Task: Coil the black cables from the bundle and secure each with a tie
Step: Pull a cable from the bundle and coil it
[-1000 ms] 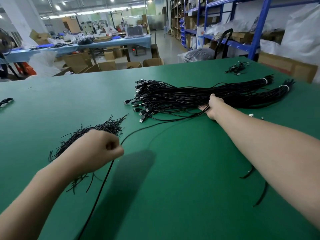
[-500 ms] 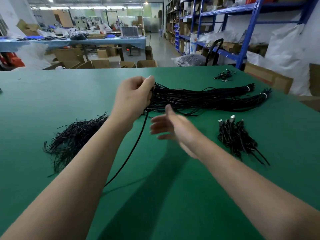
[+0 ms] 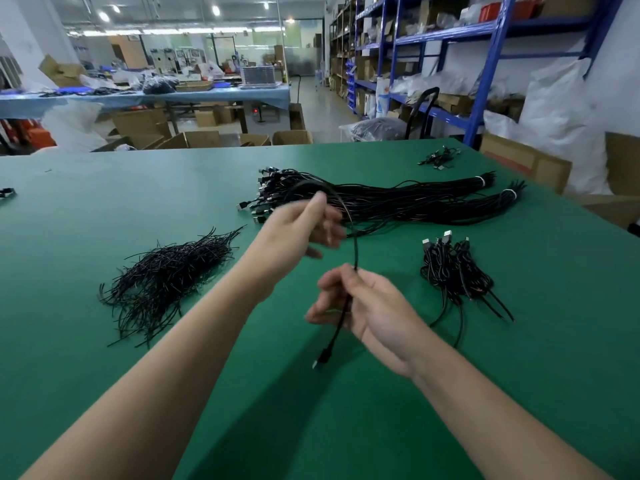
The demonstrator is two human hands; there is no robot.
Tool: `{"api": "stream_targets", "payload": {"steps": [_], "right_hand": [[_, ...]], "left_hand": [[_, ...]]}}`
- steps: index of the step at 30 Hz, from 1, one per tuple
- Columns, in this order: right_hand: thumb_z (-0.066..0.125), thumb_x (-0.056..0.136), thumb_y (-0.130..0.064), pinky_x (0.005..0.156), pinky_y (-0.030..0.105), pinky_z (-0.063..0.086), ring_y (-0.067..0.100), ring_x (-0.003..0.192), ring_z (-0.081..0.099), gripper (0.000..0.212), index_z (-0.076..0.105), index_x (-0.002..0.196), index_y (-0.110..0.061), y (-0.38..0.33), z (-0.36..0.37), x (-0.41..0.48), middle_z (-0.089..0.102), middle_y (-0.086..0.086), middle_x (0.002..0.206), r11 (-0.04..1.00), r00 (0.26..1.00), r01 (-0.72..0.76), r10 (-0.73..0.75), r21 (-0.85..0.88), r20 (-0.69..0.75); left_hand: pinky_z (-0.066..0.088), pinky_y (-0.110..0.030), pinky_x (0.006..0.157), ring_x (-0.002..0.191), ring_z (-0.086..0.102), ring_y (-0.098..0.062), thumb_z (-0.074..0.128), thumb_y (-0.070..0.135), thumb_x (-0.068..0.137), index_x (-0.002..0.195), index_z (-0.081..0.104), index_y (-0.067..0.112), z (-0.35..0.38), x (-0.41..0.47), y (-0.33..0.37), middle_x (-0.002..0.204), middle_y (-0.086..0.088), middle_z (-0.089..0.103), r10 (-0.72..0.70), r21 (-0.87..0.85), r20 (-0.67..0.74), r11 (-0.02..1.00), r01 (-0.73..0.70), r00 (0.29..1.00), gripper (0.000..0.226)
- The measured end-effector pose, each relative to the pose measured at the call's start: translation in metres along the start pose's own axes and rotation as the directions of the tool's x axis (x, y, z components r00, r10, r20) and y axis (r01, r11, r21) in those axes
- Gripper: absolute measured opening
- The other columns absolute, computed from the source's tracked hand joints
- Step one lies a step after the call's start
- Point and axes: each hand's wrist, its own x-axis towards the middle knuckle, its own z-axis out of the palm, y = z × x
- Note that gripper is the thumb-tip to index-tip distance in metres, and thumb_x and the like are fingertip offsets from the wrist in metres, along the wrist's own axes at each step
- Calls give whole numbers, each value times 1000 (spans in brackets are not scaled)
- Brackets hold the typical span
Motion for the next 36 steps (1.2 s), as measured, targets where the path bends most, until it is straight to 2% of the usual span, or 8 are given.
{"api": "stream_targets", "payload": {"steps": [3,7,12,17,23,28,33,36], "right_hand": [[39,104,-30,75,33,60,20,70,66,36,60,102,-1,-7,-15,0,61,7,69,990,991,83,-70,118,-110],[40,105,-28,66,28,58,17,69,65,33,60,103,-1,-3,-22,2,59,4,68,978,977,111,-74,174,-202],[37,109,-25,68,27,58,15,68,66,33,60,104,-1,4,-22,4,60,4,69,968,961,139,-81,209,-265],[45,102,-31,67,27,58,15,68,66,34,62,101,-2,11,-19,3,60,4,69,961,968,108,-44,255,-245],[47,103,-31,66,25,55,16,68,63,34,64,103,-3,17,-17,1,58,3,70,973,984,31,10,228,-179],[44,106,-27,49,20,38,10,55,44,29,59,105,-3,16,-18,2,40,-4,62,980,982,-15,52,201,-183],[41,107,-29,49,18,30,7,52,35,30,59,99,-6,13,-22,0,33,-7,58,999,989,-41,44,18,-144],[42,108,-32,54,19,34,9,53,36,31,60,98,-9,14,-22,-4,34,-8,59,986,995,-92,86,-142,-54]], "left_hand": [[55,-47,85,87,70,-19,34,55,102,111,69,8,4,-34,-38,98,-12,75,-113,50,238,993,104,965,59],[54,-31,83,87,65,-10,57,46,96,108,72,16,17,-69,-73,96,-2,74,-81,95,409,994,46,909,36],[51,-21,75,74,63,-6,77,34,88,107,77,27,23,-80,-88,85,10,74,-6,167,310,985,-48,951,20],[53,-23,76,76,72,-14,72,18,94,103,72,19,22,-81,-93,85,-1,78,9,94,263,995,-34,965,8],[51,-23,68,68,67,-16,75,24,90,98,50,20,22,-80,-95,82,-5,78,16,5,168,1000,-17,986,26],[49,-25,67,65,62,-13,76,24,90,92,50,32,22,-82,-95,80,-1,76,30,100,171,994,-48,985,27],[53,-34,86,101,68,-12,63,33,94,107,62,20,15,-79,-84,102,9,72,222,237,1,947,-216,975,18],[43,-39,107,129,49,-18,62,19,98,131,59,12,5,-62,-72,137,-2,56,458,578,-144,758,-301,877,34]]}}
